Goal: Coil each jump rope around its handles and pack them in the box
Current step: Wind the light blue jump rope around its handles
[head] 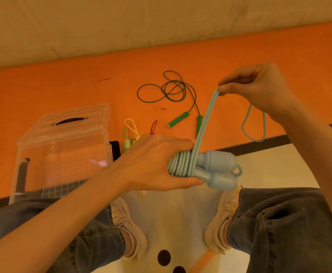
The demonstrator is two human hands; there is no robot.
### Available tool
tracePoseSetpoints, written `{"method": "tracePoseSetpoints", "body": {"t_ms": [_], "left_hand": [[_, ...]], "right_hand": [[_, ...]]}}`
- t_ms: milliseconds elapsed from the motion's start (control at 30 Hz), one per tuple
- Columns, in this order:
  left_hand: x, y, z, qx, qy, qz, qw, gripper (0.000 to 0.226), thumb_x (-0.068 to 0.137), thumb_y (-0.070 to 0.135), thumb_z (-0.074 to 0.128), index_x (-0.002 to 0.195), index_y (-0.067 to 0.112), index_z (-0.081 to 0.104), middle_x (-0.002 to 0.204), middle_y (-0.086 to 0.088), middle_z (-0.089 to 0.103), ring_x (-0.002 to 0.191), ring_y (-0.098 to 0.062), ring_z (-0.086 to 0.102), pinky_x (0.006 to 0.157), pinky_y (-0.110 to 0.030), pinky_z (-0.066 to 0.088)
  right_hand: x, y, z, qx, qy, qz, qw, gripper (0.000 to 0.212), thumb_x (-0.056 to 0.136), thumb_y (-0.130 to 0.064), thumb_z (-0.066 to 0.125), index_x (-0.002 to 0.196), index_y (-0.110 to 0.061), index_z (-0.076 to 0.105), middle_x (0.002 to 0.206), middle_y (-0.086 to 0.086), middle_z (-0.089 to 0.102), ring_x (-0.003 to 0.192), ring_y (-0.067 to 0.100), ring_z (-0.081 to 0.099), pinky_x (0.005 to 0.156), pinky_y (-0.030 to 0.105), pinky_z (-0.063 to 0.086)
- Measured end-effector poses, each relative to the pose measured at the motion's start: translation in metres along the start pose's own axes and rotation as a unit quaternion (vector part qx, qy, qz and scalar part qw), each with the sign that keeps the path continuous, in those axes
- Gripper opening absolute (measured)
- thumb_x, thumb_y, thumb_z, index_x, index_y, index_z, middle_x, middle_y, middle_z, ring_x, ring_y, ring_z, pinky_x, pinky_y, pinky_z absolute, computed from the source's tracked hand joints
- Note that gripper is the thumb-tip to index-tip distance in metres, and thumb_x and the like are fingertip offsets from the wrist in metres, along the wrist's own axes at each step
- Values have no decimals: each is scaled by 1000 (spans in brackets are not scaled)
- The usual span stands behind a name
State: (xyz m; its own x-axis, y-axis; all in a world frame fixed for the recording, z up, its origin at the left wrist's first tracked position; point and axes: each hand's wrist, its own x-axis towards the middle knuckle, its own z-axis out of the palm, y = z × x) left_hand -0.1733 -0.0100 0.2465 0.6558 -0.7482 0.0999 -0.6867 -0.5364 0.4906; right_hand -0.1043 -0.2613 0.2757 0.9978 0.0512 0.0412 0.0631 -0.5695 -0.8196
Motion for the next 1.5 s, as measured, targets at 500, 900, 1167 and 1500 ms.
{"method": "tracePoseSetpoints", "body": {"t_ms": [500, 900, 1167, 1500], "left_hand": [[3, 6, -9, -316, 142, -56, 936, 50, 73, 34, 78, 112, 17, 52, 91, 3, 58, 75, -16, 59, 65, -33, 50], [9, -6, -12, -365, 320, -163, 859, 28, 85, 23, 71, 108, 19, 56, 87, 7, 58, 70, -5, 54, 61, -21, 49], [10, -18, -12, -304, 338, -212, 865, 36, 84, 25, 73, 112, 12, 54, 92, -6, 58, 73, -10, 52, 64, -23, 46], [10, -19, -13, -276, 312, -225, 881, 37, 84, 28, 73, 105, 15, 46, 85, 5, 54, 74, -16, 56, 64, -29, 50]], "right_hand": [[1, 2, 1, -7, -17, 27, 999, 10, 82, -12, 72, 91, -15, 72, 82, 3, 70, 66, -7, 62, 74, 16, 51], [-3, -3, 1, -48, -120, 54, 990, 6, 81, -21, 73, 85, -19, 76, 81, 0, 74, 72, -7, 61, 57, 0, 38], [-9, -17, 3, -47, -223, 53, 972, 5, 78, -21, 74, 73, -22, 75, 86, 0, 75, 78, -6, 62, 63, 0, 39], [-16, -17, 1, 8, -314, 63, 947, 14, 70, -36, 69, 74, -27, 78, 77, 2, 73, 62, 9, 46, 53, 13, 38]]}}
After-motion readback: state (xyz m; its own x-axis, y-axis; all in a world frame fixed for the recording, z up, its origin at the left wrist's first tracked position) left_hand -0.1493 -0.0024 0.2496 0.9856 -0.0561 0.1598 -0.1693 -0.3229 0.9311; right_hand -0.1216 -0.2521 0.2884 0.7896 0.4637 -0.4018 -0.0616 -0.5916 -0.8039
